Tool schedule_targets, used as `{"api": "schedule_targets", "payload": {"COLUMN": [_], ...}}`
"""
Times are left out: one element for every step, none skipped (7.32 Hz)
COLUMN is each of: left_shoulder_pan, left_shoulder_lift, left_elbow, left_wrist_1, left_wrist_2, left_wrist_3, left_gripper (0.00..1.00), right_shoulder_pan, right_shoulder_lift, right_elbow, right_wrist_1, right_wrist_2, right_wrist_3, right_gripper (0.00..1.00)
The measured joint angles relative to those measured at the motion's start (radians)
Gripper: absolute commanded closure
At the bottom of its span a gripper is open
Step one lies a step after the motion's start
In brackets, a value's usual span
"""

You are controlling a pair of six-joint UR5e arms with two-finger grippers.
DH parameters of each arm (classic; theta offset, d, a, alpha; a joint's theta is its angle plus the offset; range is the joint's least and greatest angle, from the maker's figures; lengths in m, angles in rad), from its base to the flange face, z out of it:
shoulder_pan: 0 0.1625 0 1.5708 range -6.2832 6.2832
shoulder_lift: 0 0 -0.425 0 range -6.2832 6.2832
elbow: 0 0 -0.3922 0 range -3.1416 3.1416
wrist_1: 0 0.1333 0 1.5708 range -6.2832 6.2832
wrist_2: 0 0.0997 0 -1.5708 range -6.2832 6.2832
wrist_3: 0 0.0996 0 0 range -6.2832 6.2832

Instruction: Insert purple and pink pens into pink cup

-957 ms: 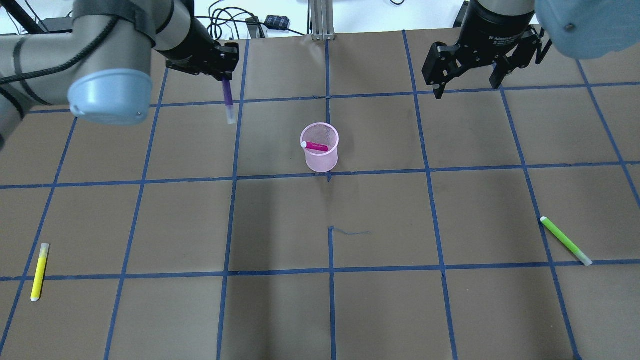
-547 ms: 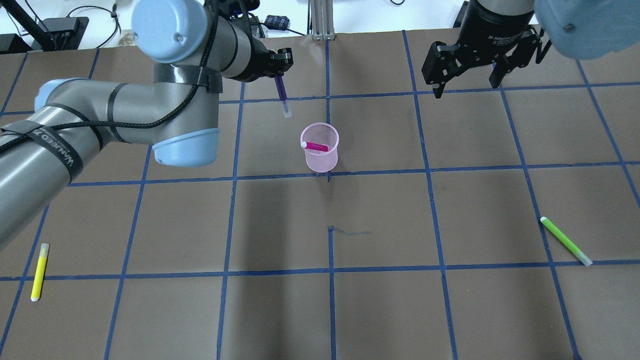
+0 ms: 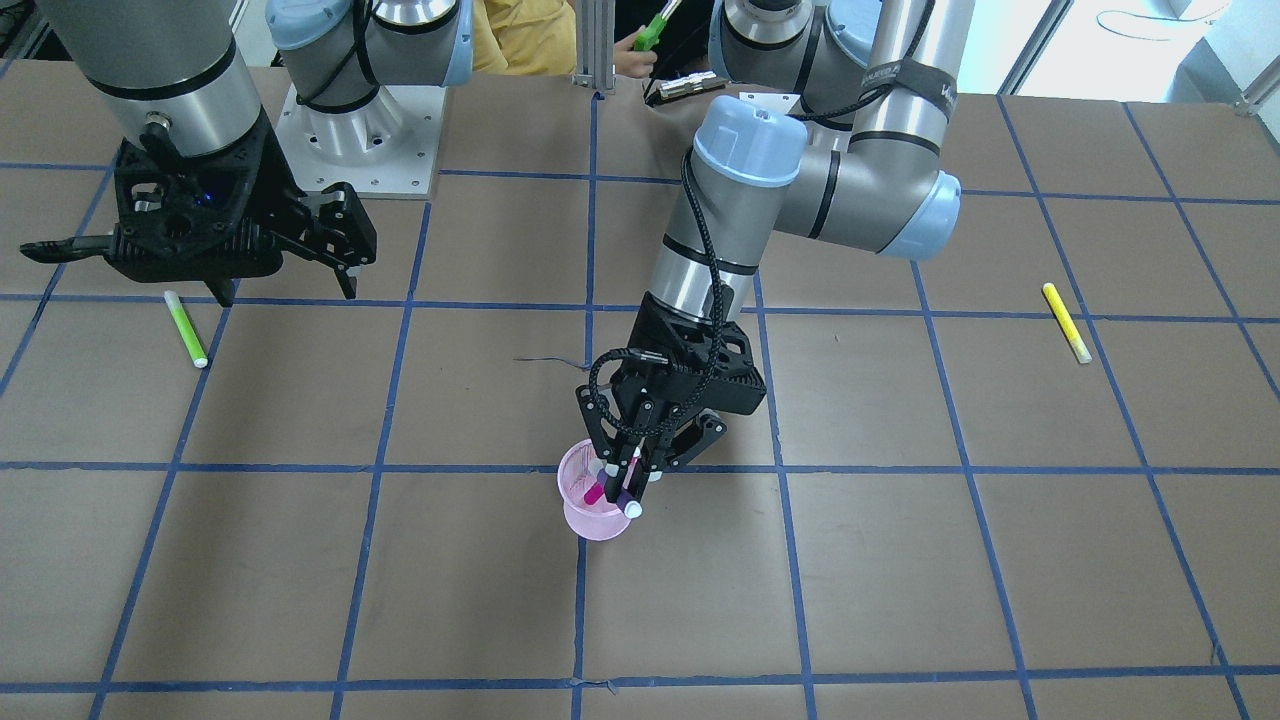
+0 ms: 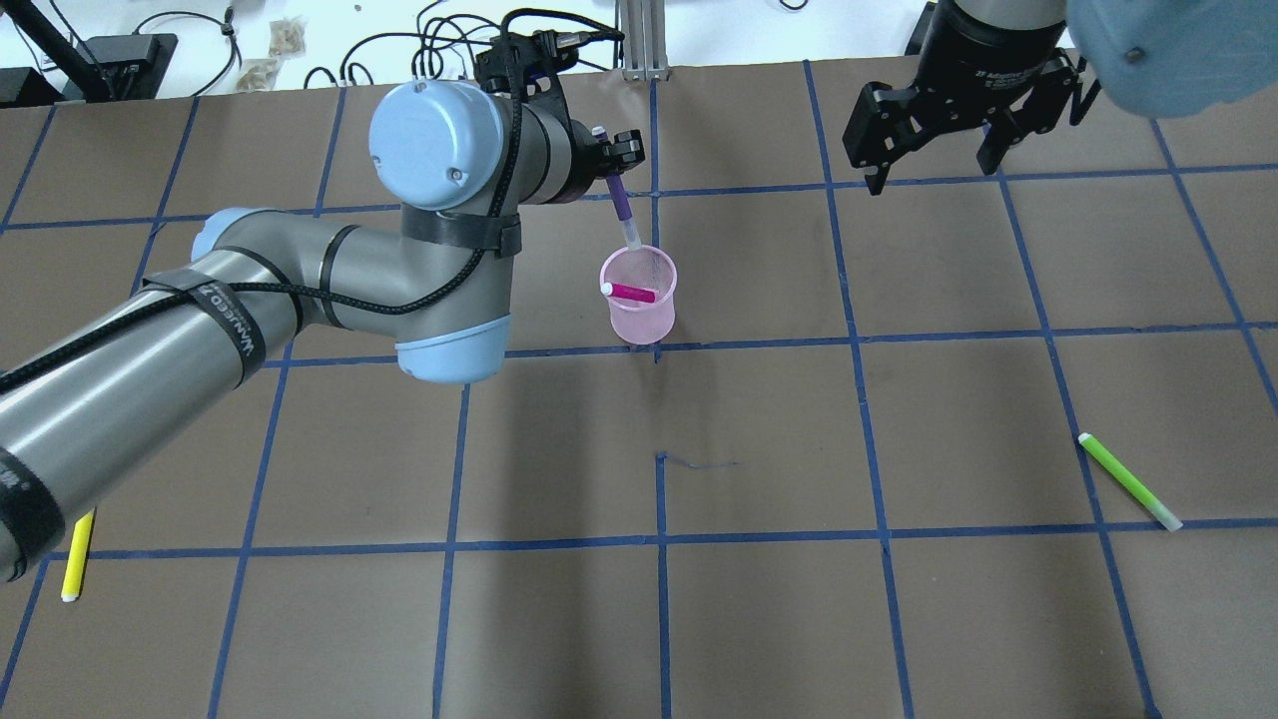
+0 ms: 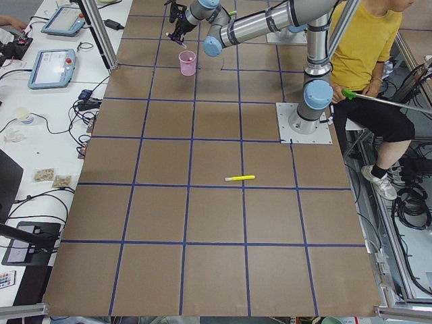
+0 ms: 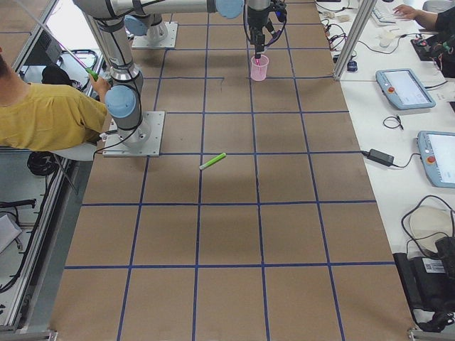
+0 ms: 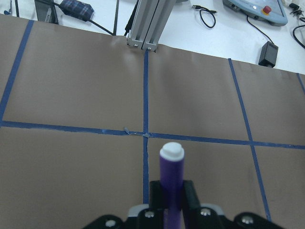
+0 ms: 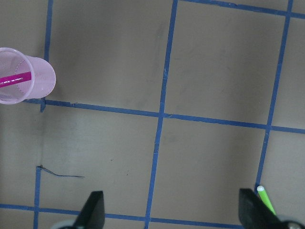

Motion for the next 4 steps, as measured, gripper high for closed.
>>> {"api": "schedule_targets", "payload": {"left_shoulder_pan": [-0.014, -0.032, -0.043, -0.050], "left_shoulder_lift": [-0.032, -0.052, -0.062, -0.064], "left_elbow": [-0.004, -0.014, -0.025, -0.037], "left_wrist_1": [0.045, 0.085, 0.117, 0.134], "left_wrist_2": [0.011, 0.033, 0.047, 0.055], "left_wrist_3": [-0.005, -0.003, 0.001, 0.004], "left_gripper": [1.00, 1.00, 0.98, 0.98], "right_shoulder_pan": [0.000, -0.001, -0.001, -0.001], "right_shoulder_lift": [0.000, 0.000, 0.000, 0.000], "right_elbow": [0.000, 0.000, 0.000, 0.000], "right_wrist_1": [0.000, 0.000, 0.001, 0.001], "right_wrist_2": [0.000, 0.000, 0.000, 0.001], "right_wrist_3": [0.000, -0.001, -0.001, -0.001], "right_gripper": [0.00, 0.00, 0.00, 0.00]}}
